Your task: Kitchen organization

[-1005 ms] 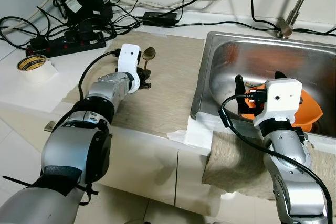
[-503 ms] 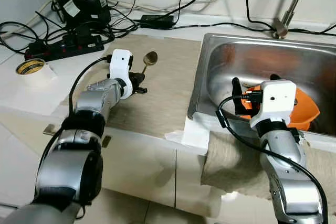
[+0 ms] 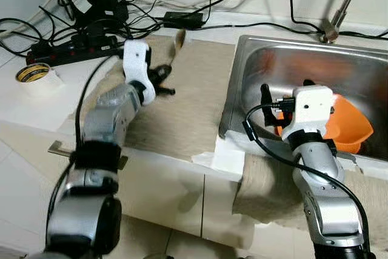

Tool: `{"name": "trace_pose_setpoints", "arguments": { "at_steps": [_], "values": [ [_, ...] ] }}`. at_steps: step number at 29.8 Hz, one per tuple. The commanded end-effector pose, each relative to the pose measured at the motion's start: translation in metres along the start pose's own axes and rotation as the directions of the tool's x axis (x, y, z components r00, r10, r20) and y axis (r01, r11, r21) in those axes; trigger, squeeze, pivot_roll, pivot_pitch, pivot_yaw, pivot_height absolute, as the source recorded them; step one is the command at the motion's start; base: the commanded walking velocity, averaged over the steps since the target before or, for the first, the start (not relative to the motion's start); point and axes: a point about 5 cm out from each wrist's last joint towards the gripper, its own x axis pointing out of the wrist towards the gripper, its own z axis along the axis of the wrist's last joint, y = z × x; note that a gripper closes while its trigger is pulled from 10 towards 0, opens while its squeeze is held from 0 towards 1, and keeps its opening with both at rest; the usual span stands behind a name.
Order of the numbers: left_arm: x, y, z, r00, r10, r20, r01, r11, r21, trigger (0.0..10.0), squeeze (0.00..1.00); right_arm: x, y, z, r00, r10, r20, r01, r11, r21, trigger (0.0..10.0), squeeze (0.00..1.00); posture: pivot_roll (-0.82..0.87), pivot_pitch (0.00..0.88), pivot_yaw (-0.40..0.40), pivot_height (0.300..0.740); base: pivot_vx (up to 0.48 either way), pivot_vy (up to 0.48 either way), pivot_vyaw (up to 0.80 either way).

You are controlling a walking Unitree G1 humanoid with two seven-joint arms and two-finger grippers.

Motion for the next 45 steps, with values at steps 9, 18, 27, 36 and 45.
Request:
{"name": "trace_pose_setpoints", "arguments": {
  "at_steps": [9,18,27,36,45],
  "values": [
    [-0.012,-0.013,0.010,0.984,-0.017,0.179,-0.006,0.992,0.129,0.0,0.00,0.008,-0.003,0.006,0.999,-0.003,0.042,0.002,1.000,0.016,10.0,0.00,-0.12,0.000,0.053,0.736,0.000,0.000,0.00],
    [-0.030,-0.022,0.010,0.959,0.027,0.282,-0.065,0.990,0.128,0.0,0.00,0.006,-0.002,0.003,0.999,-0.007,0.046,0.006,1.000,0.027,10.0,0.00,-0.09,0.000,0.047,0.736,0.000,0.000,0.00],
    [-0.053,-0.023,-0.002,0.951,0.090,0.296,-0.155,0.966,0.205,0.0,0.00,0.001,-0.002,0.001,0.997,-0.020,0.074,0.018,0.999,0.038,10.0,0.00,-0.08,0.000,0.058,0.736,0.000,0.000,0.00],
    [-0.072,-0.016,-0.004,0.943,0.142,0.301,-0.216,0.949,0.229,0.0,0.00,-0.013,-0.016,0.002,0.992,-0.077,0.100,0.073,0.996,0.046,10.0,0.00,-0.06,0.000,0.063,0.736,0.000,0.000,0.00],
    [-0.091,-0.028,-0.010,0.945,0.148,0.293,-0.208,0.960,0.186,0.0,0.00,-0.042,-0.030,-0.015,0.988,-0.146,0.043,0.146,0.989,-0.003,10.0,0.00,-0.06,0.000,0.073,0.736,0.000,0.000,0.00]
  ]
}}
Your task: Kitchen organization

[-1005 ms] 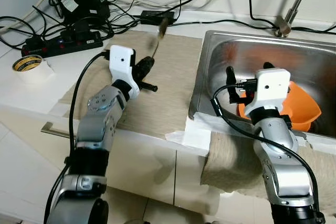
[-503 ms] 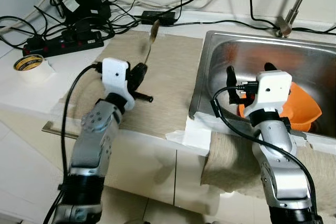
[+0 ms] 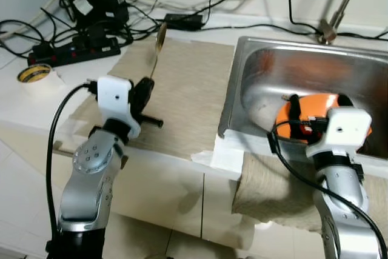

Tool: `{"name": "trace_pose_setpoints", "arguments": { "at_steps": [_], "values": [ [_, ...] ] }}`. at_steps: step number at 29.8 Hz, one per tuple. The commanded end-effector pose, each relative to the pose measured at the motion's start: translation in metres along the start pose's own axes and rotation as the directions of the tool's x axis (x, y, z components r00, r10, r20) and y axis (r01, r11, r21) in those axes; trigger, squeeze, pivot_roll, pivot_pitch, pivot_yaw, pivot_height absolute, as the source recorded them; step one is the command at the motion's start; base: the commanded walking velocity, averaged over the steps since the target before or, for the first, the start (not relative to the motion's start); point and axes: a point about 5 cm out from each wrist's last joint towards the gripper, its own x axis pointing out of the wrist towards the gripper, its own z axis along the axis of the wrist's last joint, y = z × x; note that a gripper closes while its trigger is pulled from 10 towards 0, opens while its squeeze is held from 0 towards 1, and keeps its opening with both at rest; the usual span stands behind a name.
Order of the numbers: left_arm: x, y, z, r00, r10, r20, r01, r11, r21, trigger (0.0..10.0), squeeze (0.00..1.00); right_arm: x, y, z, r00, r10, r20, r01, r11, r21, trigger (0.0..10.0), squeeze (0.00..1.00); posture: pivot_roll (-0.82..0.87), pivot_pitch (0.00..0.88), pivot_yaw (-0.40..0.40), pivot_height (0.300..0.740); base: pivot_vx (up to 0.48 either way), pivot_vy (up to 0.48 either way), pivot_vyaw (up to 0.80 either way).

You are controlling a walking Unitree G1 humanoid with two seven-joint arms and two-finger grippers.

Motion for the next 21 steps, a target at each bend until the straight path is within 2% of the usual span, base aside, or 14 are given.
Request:
{"name": "trace_pose_setpoints", "arguments": {
  "at_steps": [1,7,21],
  "values": [
    [-0.001,-0.002,0.003,1.000,-0.001,0.011,0.001,1.000,-0.004,0.0,0.00,-0.002,0.004,0.004,1.000,0.013,0.023,-0.013,1.000,0.006,10.0,0.00,-0.06,0.000,0.073,0.736,0.000,0.000,0.00],
    [-0.003,-0.009,-0.007,1.000,-0.018,-0.022,0.018,1.000,-0.018,0.0,0.00,0.000,0.009,0.005,0.999,0.031,0.023,-0.031,0.999,0.009,10.0,0.00,-0.07,0.000,0.073,0.736,0.000,0.000,0.00],
    [0.005,-0.010,-0.005,0.999,-0.022,-0.027,0.020,0.998,-0.052,0.0,0.00,0.006,0.016,0.003,0.998,0.065,0.021,-0.066,0.998,0.012,10.0,0.00,-0.07,0.000,0.072,0.736,0.000,0.000,0.00]
  ]
}}
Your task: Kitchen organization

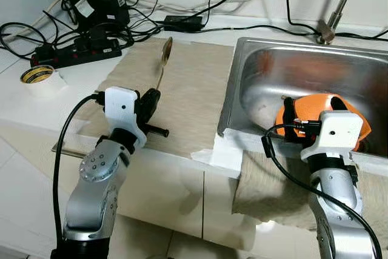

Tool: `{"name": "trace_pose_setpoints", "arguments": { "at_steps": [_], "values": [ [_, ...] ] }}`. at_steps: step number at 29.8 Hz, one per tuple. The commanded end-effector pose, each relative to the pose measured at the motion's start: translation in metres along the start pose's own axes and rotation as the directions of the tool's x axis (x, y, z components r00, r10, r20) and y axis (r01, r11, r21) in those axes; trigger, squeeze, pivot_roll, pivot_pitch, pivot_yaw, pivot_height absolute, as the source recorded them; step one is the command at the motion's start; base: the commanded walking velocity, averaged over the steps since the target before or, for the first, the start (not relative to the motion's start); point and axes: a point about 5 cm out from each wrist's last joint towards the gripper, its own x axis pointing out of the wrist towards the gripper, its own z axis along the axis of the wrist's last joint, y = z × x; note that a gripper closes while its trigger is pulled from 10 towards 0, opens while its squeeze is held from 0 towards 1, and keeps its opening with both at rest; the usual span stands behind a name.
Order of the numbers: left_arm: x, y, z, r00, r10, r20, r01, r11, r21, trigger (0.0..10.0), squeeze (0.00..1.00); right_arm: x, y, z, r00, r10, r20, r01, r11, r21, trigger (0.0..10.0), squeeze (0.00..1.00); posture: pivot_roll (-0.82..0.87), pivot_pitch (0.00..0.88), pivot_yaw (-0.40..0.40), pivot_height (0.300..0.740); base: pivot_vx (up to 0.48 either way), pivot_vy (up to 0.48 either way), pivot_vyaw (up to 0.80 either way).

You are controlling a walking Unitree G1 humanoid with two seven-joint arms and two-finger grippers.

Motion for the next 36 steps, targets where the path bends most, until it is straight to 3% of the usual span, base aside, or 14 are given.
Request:
{"name": "trace_pose_setpoints", "arguments": {
  "at_steps": [1,8,10,17,20,27,28,29,36],
  "values": [
    [0.003,0.000,0.001,1.000,-0.004,-0.002,0.004,1.000,-0.004,0.0,0.00,0.001,0.003,-0.001,1.000,0.020,-0.001,-0.020,1.000,0.004,10.0,0.00,-0.07,0.000,0.073,0.736,0.000,0.000,0.00],
    [0.003,-0.011,0.001,0.998,-0.068,0.000,0.068,0.997,-0.022,0.0,0.00,0.003,0.010,0.005,0.998,0.070,0.004,-0.070,0.996,0.063,10.0,0.00,-0.08,0.000,0.079,0.736,0.000,0.000,0.00],
    [0.009,-0.017,0.004,0.995,-0.103,0.013,0.104,0.994,-0.030,0.0,0.00,0.008,0.017,0.009,0.994,0.111,0.000,-0.109,0.982,0.154,10.0,0.00,-0.08,0.000,0.080,0.736,0.000,0.000,0.00],
    [0.015,-0.022,0.005,0.991,-0.129,0.022,0.130,0.990,-0.048,0.0,0.00,0.017,0.020,0.013,0.990,0.138,-0.009,-0.131,0.954,0.269,10.0,0.00,-0.08,0.000,0.076,0.736,0.000,0.000,0.00],
    [0.018,-0.022,0.008,0.991,-0.133,0.031,0.135,0.989,-0.059,0.0,0.00,0.023,0.021,0.014,0.987,0.155,-0.030,-0.133,0.918,0.375,10.0,0.00,-0.08,0.000,0.074,0.736,0.000,0.000,0.00],
    [0.017,-0.024,0.007,0.990,-0.140,0.032,0.142,0.988,-0.062,0.0,0.00,0.023,0.025,0.009,0.979,0.189,-0.069,-0.156,0.931,0.330,10.0,0.00,-0.07,0.000,0.075,0.736,0.000,0.000,0.00],
    [0.017,-0.025,0.007,0.989,-0.144,0.029,0.145,0.987,-0.062,0.0,0.00,0.022,0.027,0.009,0.976,0.203,-0.074,-0.172,0.937,0.306,10.0,0.74,-0.08,0.000,0.075,0.736,0.000,0.000,0.00],
    [0.017,-0.025,0.006,0.989,-0.144,0.029,0.146,0.987,-0.062,0.0,0.00,0.022,0.027,0.009,0.975,0.210,-0.075,-0.179,0.936,0.303,10.0,1.00,-0.08,0.000,0.075,0.736,0.000,0.000,0.00],
    [0.019,-0.030,0.006,0.985,-0.169,0.032,0.171,0.983,-0.070,0.0,0.01,0.024,0.033,0.010,0.938,0.336,-0.087,-0.298,0.909,0.291,10.0,1.00,-0.08,0.000,0.073,0.736,0.000,0.000,0.00]
  ]
}}
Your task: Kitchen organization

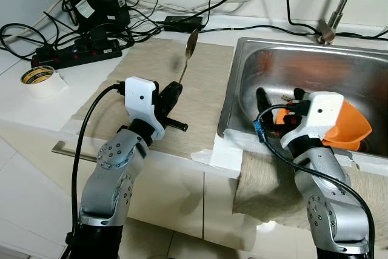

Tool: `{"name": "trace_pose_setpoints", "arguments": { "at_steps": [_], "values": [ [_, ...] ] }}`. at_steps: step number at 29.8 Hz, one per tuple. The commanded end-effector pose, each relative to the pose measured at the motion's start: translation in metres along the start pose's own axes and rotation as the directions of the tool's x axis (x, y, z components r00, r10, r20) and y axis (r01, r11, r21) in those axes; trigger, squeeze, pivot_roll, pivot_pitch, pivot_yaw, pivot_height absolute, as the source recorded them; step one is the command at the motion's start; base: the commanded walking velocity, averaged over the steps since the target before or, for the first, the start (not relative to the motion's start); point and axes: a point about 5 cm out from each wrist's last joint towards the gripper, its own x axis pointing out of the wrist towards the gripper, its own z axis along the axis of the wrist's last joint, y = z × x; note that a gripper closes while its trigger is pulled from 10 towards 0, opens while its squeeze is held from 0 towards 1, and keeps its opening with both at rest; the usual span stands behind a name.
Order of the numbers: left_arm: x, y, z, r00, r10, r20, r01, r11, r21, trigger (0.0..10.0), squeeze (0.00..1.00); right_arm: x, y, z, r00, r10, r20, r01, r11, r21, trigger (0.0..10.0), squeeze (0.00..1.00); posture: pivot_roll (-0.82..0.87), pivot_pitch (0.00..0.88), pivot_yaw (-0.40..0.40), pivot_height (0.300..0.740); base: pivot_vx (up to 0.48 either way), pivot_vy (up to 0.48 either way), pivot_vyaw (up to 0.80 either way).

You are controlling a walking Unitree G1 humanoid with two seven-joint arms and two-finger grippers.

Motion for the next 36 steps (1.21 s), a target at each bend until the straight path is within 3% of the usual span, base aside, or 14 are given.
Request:
{"name": "trace_pose_setpoints", "arguments": {
  "at_steps": [1,11,17,21,22,23,24,25,36],
  "values": [
    [0.002,-0.003,0.001,1.000,-0.028,0.003,0.028,1.000,-0.002,0.0,0.01,0.005,0.004,0.003,0.999,0.042,-0.006,-0.042,0.999,0.013,10.0,1.00,-0.08,0.000,0.072,0.736,0.000,0.000,0.00],
    [0.007,-0.010,0.005,0.997,-0.072,0.019,0.073,0.997,-0.017,0.0,0.01,0.015,0.006,0.011,0.997,0.071,0.011,-0.072,0.993,0.095,10.0,1.00,-0.08,0.000,0.074,0.736,0.000,0.000,0.00],
    [0.009,-0.013,0.006,0.995,-0.095,0.024,0.096,0.995,-0.026,0.0,0.01,0.023,0.008,0.016,0.996,0.088,0.016,-0.089,0.979,0.182,10.0,1.00,-0.08,0.000,0.077,0.736,0.000,0.000,0.00],
    [0.012,-0.016,0.007,0.993,-0.112,0.031,0.113,0.993,-0.030,0.0,0.02,0.031,0.008,0.023,0.997,0.073,0.022,-0.076,0.955,0.285,10.0,1.00,-0.08,0.000,0.077,0.736,0.000,0.000,0.00],
    [0.013,-0.017,0.008,0.993,-0.117,0.033,0.118,0.992,-0.031,0.0,0.01,0.032,0.008,0.024,0.997,0.074,0.022,-0.077,0.951,0.299,10.0,0.73,-0.08,0.000,0.076,0.736,0.000,0.000,0.00],
    [0.014,-0.018,0.008,0.992,-0.122,0.036,0.123,0.992,-0.032,0.0,0.01,0.034,0.008,0.025,0.997,0.077,0.022,-0.080,0.947,0.312,10.0,0.25,-0.08,0.000,0.076,0.736,0.000,0.000,0.00],
    [0.014,-0.018,0.008,0.992,-0.122,0.036,0.123,0.992,-0.032,0.0,0.01,0.034,0.008,0.025,0.997,0.077,0.022,-0.080,0.947,0.312,10.0,0.25,-0.08,0.000,0.076,0.736,0.000,0.000,0.00],
    [0.016,-0.020,0.010,0.991,-0.130,0.042,0.132,0.991,-0.034,0.0,0.01,0.037,0.009,0.025,0.996,0.085,0.016,-0.086,0.936,0.341,10.0,0.00,-0.08,0.000,0.074,0.736,0.000,0.000,0.00],
    [0.023,-0.031,0.015,0.980,-0.189,0.063,0.192,0.980,-0.043,0.0,0.01,0.056,0.030,0.033,0.985,0.173,0.019,-0.165,0.893,0.418,10.0,0.00,-0.08,0.000,0.077,0.736,0.000,0.000,0.00]
  ]
}}
